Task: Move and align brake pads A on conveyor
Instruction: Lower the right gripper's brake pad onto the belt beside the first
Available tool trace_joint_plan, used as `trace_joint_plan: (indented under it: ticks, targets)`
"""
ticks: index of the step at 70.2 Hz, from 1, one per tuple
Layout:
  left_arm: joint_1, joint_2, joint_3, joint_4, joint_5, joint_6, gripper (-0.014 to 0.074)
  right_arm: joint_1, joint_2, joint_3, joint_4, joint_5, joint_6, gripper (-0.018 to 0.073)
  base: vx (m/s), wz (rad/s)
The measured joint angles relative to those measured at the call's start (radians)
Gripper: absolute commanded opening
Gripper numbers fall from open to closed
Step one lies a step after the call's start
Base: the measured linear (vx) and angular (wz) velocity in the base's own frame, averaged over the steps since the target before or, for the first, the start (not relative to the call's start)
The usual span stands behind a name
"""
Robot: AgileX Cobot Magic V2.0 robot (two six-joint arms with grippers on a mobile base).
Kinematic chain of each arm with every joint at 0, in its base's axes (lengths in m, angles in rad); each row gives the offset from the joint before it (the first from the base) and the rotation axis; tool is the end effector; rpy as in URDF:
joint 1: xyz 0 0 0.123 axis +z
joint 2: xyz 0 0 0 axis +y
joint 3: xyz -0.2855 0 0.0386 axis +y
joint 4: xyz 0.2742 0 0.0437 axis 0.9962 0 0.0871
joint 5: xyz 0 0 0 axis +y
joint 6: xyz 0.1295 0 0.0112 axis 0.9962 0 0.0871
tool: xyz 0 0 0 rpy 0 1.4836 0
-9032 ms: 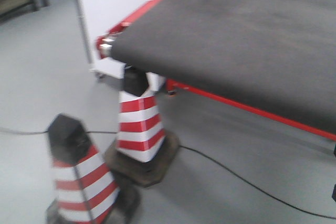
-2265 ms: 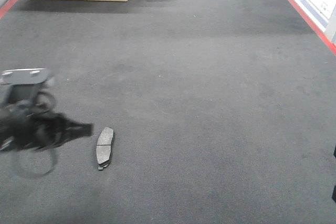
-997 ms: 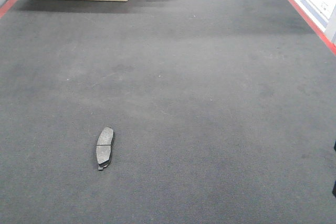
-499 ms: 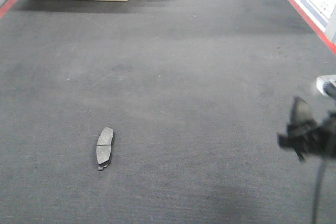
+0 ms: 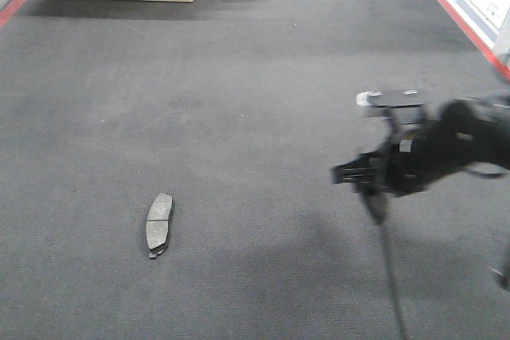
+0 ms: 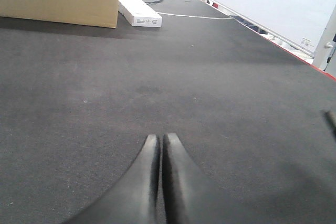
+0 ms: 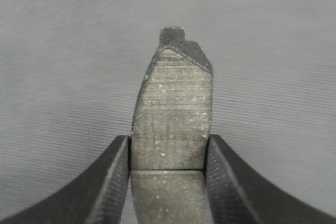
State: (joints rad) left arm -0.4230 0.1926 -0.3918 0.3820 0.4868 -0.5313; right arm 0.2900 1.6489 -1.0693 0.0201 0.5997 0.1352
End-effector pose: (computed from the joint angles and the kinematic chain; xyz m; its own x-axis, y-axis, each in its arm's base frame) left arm 0.1127 -0.0259 0.2908 -0.1984 -0.1148 -0.9734 0.2139 0.9641 -0.1573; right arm 0.3578 0.1083 0.1756 -0.8847 -0.1062 -0.4539 -0.1590 0.9841 0.0796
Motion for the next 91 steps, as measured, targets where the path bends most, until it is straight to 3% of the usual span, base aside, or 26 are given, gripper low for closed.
trace_joint_plan:
  ticks: [19,57,80,91]
  targets:
    - [0.0,0.0,0.0,0.0,0.0,0.0,-0.0006,0.016,0.172,-0.11,0.097,0.042,0.0,0.0069,0.0,0.0]
    - [0.0,0.0,0.0,0.0,0.0,0.0,-0.0006,0.016,0.244,-0.116,0.112,0.075,0.0,0.0087,0.0,0.0]
    - [0.0,0.0,0.0,0.001,0.0,0.0,-0.0006,0.016,0.247,-0.116,0.112,0.068,0.019,0.0348,0.0,0.0]
    - [0.0,0.0,0.0,0.001,0.0,0.0,-0.0006,0.016,0.247,-0.119,0.112,0.066,0.033,0.0417,0.0,0.0]
